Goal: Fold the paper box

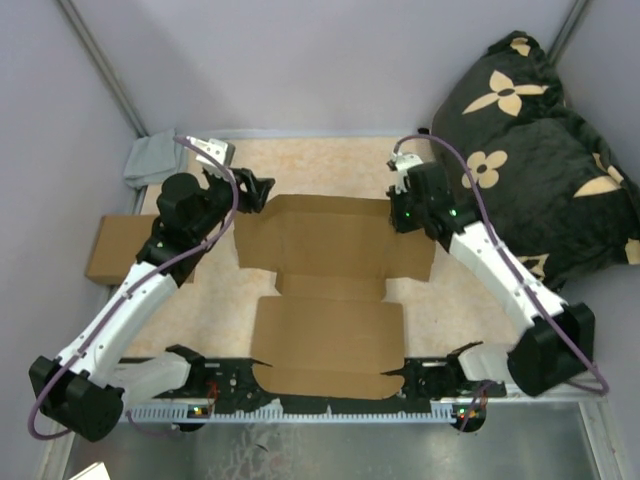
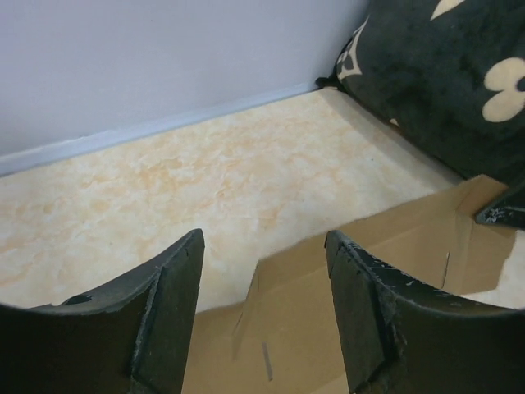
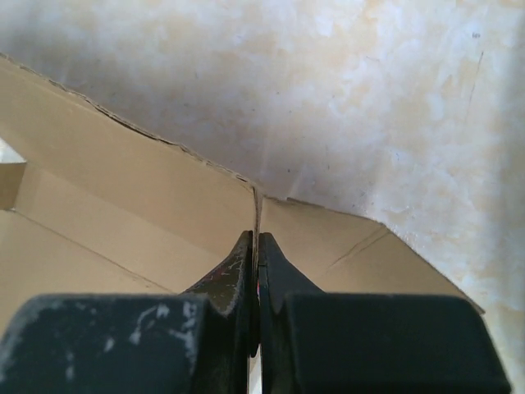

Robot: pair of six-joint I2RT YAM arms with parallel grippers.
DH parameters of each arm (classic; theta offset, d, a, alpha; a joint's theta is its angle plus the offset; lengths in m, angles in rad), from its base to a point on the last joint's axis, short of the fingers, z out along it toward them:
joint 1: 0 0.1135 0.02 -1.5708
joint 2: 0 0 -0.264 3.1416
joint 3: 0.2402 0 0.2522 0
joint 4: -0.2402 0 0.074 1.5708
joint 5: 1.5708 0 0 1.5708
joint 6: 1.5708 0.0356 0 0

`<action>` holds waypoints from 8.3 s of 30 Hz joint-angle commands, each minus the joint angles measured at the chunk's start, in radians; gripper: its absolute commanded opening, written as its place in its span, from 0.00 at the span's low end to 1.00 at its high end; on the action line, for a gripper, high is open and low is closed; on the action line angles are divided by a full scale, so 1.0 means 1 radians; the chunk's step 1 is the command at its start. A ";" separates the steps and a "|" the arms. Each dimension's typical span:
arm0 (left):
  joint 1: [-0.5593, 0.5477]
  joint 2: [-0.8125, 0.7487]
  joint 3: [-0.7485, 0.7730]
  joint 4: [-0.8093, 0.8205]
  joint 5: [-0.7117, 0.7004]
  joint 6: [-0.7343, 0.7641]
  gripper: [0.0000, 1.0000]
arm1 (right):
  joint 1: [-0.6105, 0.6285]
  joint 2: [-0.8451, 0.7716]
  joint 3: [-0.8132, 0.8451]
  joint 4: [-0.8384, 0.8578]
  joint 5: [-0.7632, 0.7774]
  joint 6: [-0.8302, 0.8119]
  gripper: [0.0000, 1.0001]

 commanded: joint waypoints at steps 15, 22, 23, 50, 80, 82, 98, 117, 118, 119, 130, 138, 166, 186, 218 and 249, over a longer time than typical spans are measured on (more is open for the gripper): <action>-0.115 0.132 0.219 -0.249 0.236 0.115 0.75 | 0.072 -0.385 -0.429 0.706 -0.137 -0.101 0.00; -0.150 0.143 0.208 -0.272 0.224 0.126 0.75 | 0.088 -0.310 -0.403 0.691 -0.096 -0.087 0.00; -0.156 0.144 0.212 -0.282 0.218 0.131 0.75 | 0.092 -0.298 -0.397 0.682 -0.085 -0.082 0.00; -0.282 0.216 0.192 -0.403 -0.158 0.235 0.24 | 0.097 -0.233 -0.307 0.516 -0.060 -0.022 0.35; -0.484 0.038 -0.022 -0.145 -0.259 0.732 0.00 | -0.213 -0.004 -0.098 0.466 -0.048 0.121 0.56; -0.483 0.037 -0.026 -0.142 -0.259 0.757 0.00 | -0.259 0.051 -0.069 0.502 -0.103 0.130 0.55; -0.485 0.178 -0.036 -0.102 -0.371 0.892 0.00 | -0.388 0.342 -0.066 0.802 -0.519 0.057 0.47; -0.501 0.203 -0.039 -0.089 -0.432 0.892 0.00 | -0.389 0.253 -0.332 1.017 -0.956 0.081 0.45; -0.503 0.204 -0.038 -0.091 -0.434 0.891 0.00 | -0.389 0.232 -0.347 1.037 -0.971 0.084 0.46; -0.506 0.206 -0.036 -0.092 -0.435 0.891 0.00 | -0.390 0.223 -0.369 1.071 -0.990 0.099 0.47; -0.534 0.241 -0.024 -0.115 -0.483 0.885 0.00 | -0.388 0.224 -0.444 1.245 -1.092 0.174 0.52; -0.588 0.269 -0.037 -0.094 -0.596 0.924 0.00 | -0.388 0.224 -0.468 1.213 -1.091 0.114 0.54; -0.630 0.268 -0.052 -0.071 -0.612 0.930 0.00 | -0.235 0.253 -0.449 1.159 -0.828 -0.050 0.44; -0.659 0.303 -0.030 -0.032 -0.677 0.900 0.00 | -0.144 0.129 -0.570 1.279 -0.576 -0.010 0.22; -0.671 0.253 -0.058 -0.058 -0.631 0.898 0.00 | -0.345 0.252 -0.465 1.405 -1.127 0.153 0.65; -0.702 0.295 -0.025 -0.051 -0.683 0.889 0.00 | -0.169 0.202 -0.463 1.088 -0.703 -0.061 0.62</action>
